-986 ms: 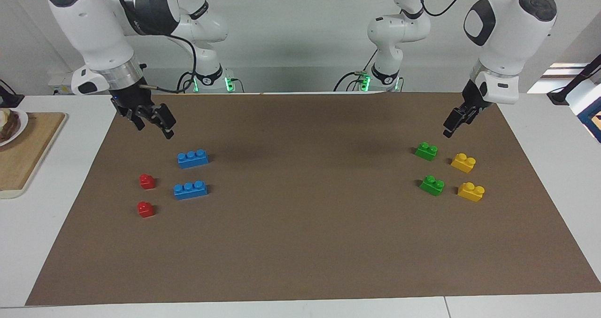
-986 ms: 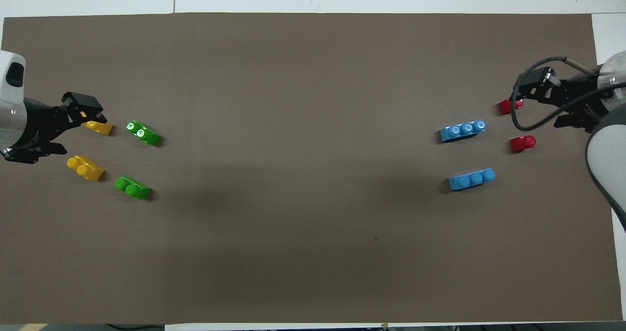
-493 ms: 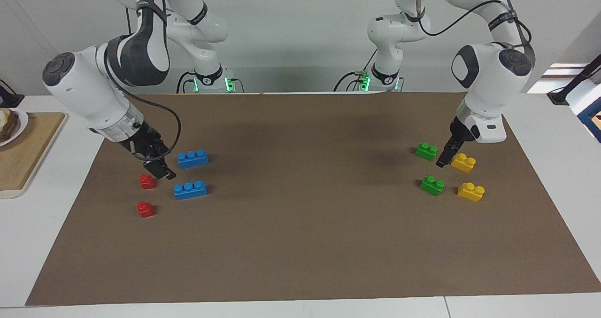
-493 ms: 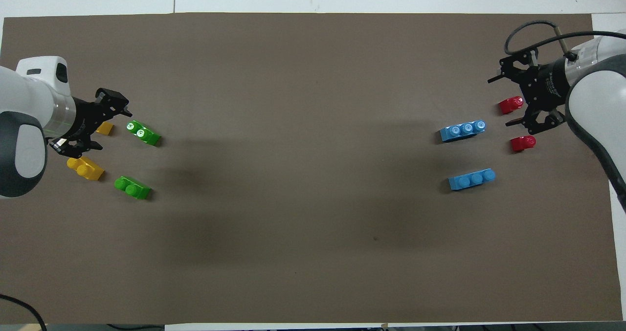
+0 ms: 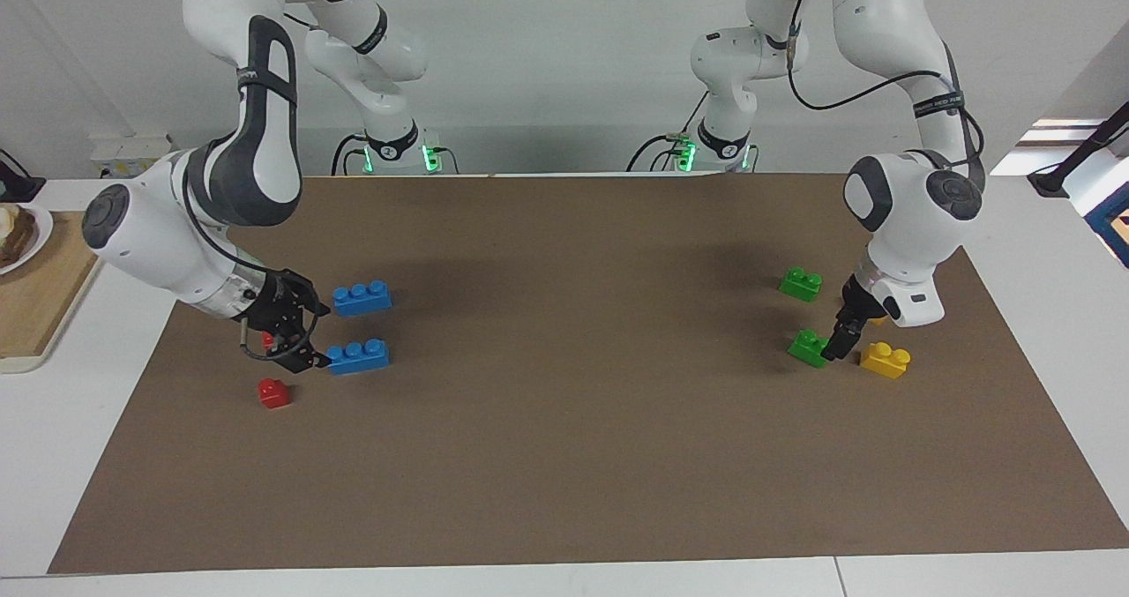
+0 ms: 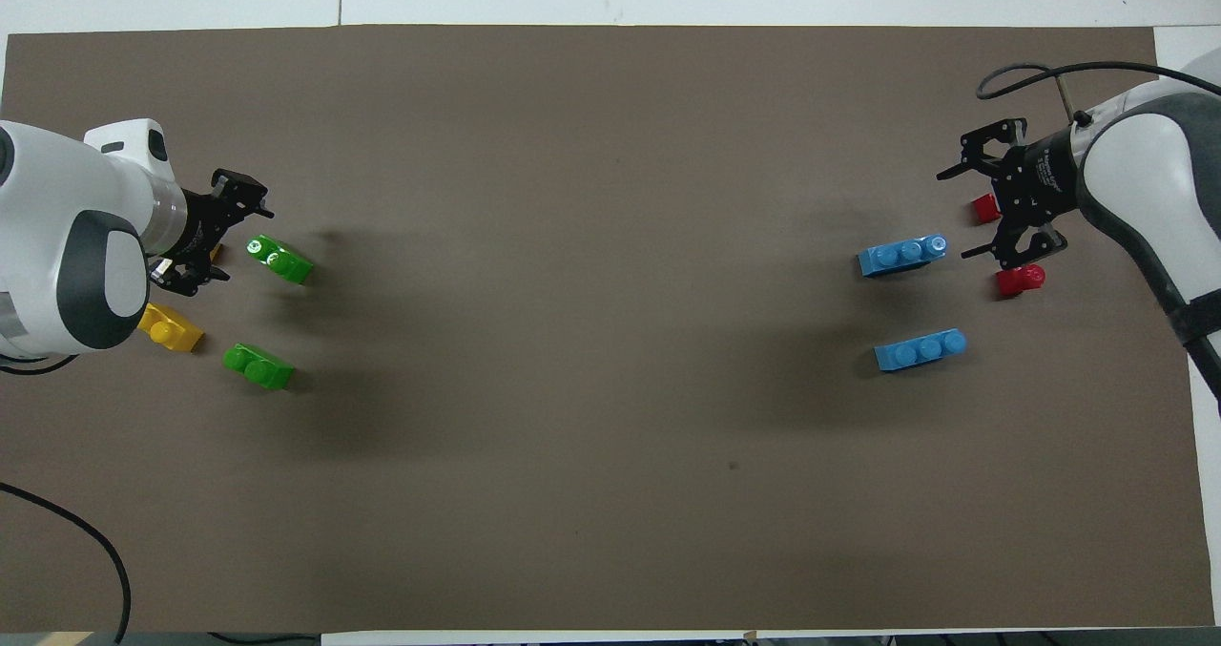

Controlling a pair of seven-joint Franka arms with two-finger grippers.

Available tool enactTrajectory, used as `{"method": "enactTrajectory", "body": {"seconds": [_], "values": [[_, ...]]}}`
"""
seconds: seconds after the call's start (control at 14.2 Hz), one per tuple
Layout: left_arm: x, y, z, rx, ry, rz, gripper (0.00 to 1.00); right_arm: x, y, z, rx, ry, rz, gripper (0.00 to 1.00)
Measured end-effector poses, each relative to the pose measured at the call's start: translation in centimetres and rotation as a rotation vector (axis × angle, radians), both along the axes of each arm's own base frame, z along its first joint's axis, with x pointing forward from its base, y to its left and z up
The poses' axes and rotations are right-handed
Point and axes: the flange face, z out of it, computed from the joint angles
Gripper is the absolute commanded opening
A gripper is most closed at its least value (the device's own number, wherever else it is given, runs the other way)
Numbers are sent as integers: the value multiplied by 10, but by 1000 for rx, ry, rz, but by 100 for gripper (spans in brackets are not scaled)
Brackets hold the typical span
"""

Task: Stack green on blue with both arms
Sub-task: 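Grasp the green brick with the left gripper while the right gripper grasps the blue brick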

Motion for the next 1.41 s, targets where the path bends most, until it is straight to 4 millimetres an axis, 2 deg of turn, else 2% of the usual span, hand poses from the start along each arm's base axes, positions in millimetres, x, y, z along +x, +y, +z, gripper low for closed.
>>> {"method": "enactTrajectory", "body": {"seconds": [0.28,0.56,0.63,0.77,0.92,0.99,1.06,1.41], "values": [[5,0,-24,-4,-3,20,100,0,-9,-30,9,43,-1,97],[-3,-1,-41,-3,8,22,100,-1,-10,-43,10,52,1,98],[-5,-1,-43,-3,13,22,97,-1,-11,-45,8,48,-1,98],[-8,-1,-47,-4,21,31,71,-2,-11,-51,4,38,0,98],[-8,-1,-48,-5,19,43,28,-3,-12,-60,0,29,4,98],[-8,-1,-48,-5,17,46,11,-4,-11,-64,-2,24,8,98],[-7,-1,-47,-5,13,49,0,-4,-10,-68,-3,16,11,98],[-4,-1,-43,-6,-16,51,0,-11,-7,-89,-11,-8,17,97]]}}
